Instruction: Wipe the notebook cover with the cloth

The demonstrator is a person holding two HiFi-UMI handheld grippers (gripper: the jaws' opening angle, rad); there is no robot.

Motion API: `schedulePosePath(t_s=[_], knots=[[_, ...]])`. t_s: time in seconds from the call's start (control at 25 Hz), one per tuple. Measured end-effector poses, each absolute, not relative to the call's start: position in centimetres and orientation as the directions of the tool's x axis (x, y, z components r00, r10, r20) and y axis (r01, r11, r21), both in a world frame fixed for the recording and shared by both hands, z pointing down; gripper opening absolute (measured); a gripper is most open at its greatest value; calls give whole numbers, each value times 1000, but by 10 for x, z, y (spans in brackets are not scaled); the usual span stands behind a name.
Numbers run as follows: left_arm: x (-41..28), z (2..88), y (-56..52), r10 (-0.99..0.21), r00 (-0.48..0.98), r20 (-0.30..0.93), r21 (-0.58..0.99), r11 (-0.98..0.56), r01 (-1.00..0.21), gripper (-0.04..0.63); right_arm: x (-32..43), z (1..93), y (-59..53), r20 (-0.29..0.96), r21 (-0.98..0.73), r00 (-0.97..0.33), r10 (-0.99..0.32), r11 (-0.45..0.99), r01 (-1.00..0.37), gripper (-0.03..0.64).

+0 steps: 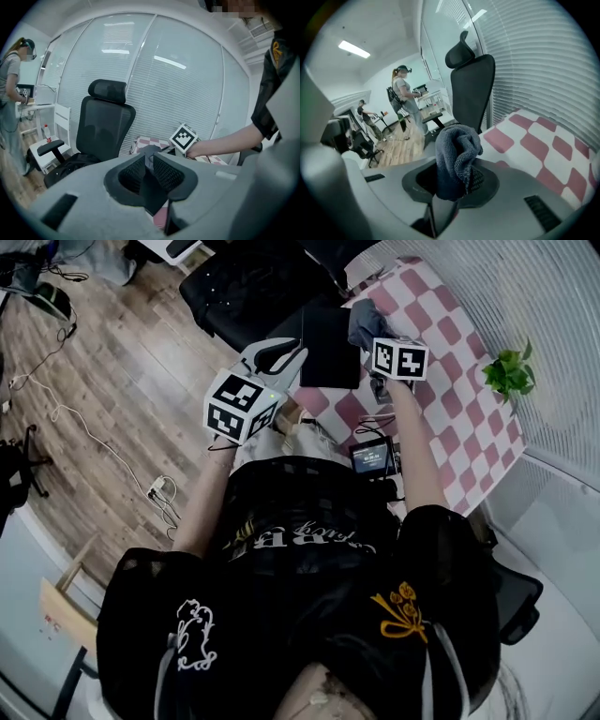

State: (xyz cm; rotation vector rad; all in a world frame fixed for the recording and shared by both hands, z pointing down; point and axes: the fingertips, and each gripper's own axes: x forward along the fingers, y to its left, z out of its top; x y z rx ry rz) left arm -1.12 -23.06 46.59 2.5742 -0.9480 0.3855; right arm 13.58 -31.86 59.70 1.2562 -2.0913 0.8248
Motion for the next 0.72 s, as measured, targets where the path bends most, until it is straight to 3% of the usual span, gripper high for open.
schedulePosePath(t_s=[0.16,0.28,0.44,0.72], knots=[[-25,472,-227,-587,715,379,267,-670,-692,49,66,581,-303,637,-338,-549,-541,445,-829,74],[-31,474,-219,-589,708,388,267,-664,-699,49,22,598,-285,645,-371,-596,-479,485,-792,74],[-33,472,-210,-590,709,386,265,-665,-698,49,6,637,-264,729,-327,-556,-400,510,-796,74],[-38,471,-197,-590,711,383,257,-671,-696,49,21,642,-259,755,-249,-510,-412,539,-804,74]])
